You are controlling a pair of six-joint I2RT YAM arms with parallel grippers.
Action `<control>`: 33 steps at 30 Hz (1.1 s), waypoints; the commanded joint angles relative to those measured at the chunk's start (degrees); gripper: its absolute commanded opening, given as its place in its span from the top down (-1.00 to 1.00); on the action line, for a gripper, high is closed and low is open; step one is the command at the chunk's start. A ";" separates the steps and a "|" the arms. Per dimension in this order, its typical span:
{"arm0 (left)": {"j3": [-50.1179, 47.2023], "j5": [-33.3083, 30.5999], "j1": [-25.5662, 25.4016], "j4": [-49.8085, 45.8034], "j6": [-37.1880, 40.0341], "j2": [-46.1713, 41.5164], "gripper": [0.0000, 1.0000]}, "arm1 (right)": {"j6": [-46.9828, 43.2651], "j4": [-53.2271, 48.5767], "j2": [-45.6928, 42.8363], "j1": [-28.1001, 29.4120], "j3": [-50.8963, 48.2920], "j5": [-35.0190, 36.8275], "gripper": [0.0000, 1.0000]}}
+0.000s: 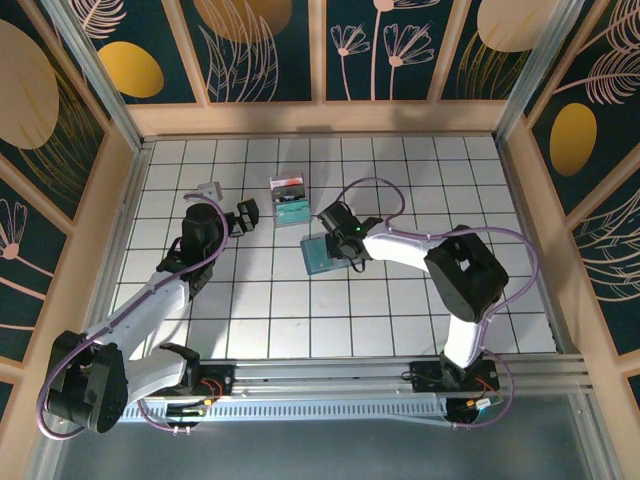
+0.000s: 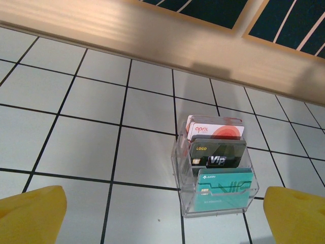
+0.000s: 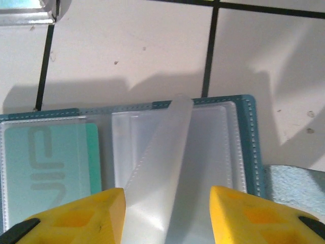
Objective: Take the credit cards out of the card holder
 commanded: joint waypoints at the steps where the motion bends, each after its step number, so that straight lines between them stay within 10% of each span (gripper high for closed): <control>1: 1.90 0.50 0.02 0.18 0.96 -0.54 -0.98 | 1.22 -1.20 -2.69 -1.26 -1.64 2.24 0.05; 16: 4.10 -17.08 -16.60 -10.52 5.04 7.39 -0.97 | 1.07 1.18 -10.57 -8.40 -8.58 -1.03 0.08; 33: 5.27 -15.86 -24.22 -5.04 1.20 22.12 -0.98 | 3.21 3.61 -19.15 -11.14 -9.41 -10.00 0.22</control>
